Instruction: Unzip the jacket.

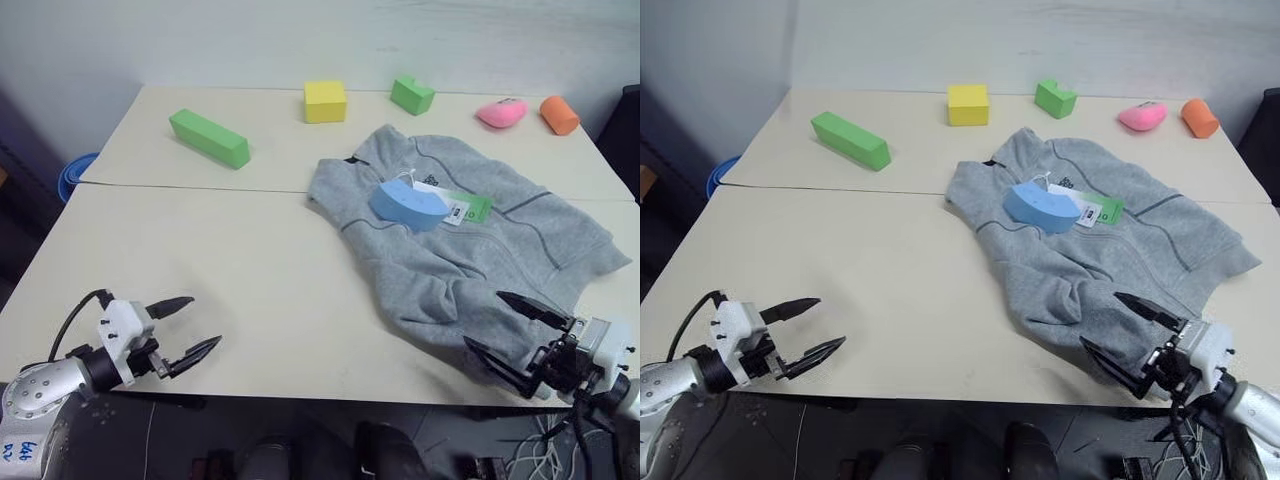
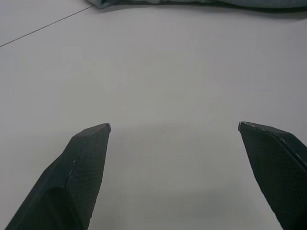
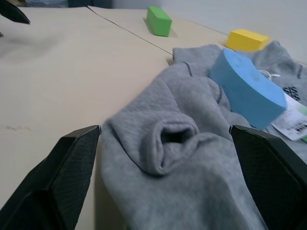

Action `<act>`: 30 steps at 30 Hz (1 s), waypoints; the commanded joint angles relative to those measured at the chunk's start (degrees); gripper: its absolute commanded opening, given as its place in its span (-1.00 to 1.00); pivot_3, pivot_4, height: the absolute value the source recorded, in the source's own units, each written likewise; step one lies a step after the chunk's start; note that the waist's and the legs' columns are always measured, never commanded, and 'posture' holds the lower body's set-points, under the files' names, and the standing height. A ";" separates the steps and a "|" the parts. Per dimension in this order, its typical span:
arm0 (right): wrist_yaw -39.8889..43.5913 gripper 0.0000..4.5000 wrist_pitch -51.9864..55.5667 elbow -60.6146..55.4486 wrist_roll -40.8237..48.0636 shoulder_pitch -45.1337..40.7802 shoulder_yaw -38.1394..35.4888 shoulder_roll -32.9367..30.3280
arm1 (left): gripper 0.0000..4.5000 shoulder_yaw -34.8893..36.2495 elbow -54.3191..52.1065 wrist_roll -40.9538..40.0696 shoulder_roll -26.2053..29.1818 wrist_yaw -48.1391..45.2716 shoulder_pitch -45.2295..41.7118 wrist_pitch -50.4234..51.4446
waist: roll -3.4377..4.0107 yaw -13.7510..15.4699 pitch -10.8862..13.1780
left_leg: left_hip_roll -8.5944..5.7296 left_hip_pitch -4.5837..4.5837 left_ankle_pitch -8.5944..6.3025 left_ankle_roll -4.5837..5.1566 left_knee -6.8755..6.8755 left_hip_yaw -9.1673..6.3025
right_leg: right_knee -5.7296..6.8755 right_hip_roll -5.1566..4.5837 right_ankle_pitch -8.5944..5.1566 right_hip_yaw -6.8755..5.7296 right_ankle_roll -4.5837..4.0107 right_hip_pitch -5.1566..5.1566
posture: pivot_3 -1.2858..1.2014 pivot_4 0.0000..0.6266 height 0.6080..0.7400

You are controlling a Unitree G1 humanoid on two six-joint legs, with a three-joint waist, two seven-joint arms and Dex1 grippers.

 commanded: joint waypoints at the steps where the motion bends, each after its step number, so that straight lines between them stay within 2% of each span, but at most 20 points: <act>1: 1.36 1.00 -1.65 3.52 -0.67 -2.42 -3.15 -2.30 | 0.99 0.27 -0.76 0.70 -0.58 1.33 -0.16 -0.97 | 0.00 -0.02 0.00 | 0.00 0.00 0.00 0.01 0.00 0.02 | 0.00 0.00 0.00 0.01 0.00 0.00 | 0.03 -0.52 1.00; 9: 3.46 1.00 -0.85 8.66 -1.01 -7.07 -3.05 -3.86 | 0.99 -4.97 -4.22 -1.13 1.93 -1.94 -1.64 4.24 | 0.03 0.05 0.01 | 0.03 0.06 0.00 -0.04 0.00 0.05 | 0.12 0.04 -0.01 0.01 -0.02 -0.02 | 0.03 -0.52 1.00; 17: 2.52 1.00 1.27 7.00 -1.41 -8.62 -0.52 -2.80 | 0.99 -5.55 -7.38 -8.34 -1.12 -0.56 -6.68 10.39 | 0.04 -0.02 0.01 | 0.00 0.08 0.04 -0.03 0.01 0.06 | 0.19 0.02 0.00 0.03 0.00 0.02 | 0.03 -0.52 1.00; 22: -0.78 1.00 8.37 4.62 1.32 -14.56 0.97 -3.88 | 0.99 -6.39 -7.74 -9.02 -1.89 -1.02 -9.08 10.18 | 0.05 -0.21 0.02 | 0.00 0.11 0.07 -0.05 0.02 0.13 | 0.26 0.06 0.01 0.06 0.01 0.01 | 0.03 -0.52 1.00; 25: -2.35 1.00 14.95 5.38 1.68 -22.53 3.90 -5.44 | 0.99 -7.16 -7.26 -11.77 -2.12 -1.35 -11.95 13.20 | 0.05 -0.14 0.02 | -0.01 0.12 0.11 -0.09 0.02 0.11 | 0.25 0.07 0.00 0.05 0.01 0.00 | 0.03 -0.52 1.00; 30: -6.57 1.00 24.97 17.36 -5.61 -46.14 14.01 -5.53 | 0.99 -9.74 -8.01 -18.03 -3.87 -0.05 -18.55 19.95 | 0.10 -0.40 0.05 | -0.02 0.07 0.16 -0.09 0.10 0.14 | 0.41 0.05 0.01 0.10 0.01 -0.08 | 0.03 -0.52 1.00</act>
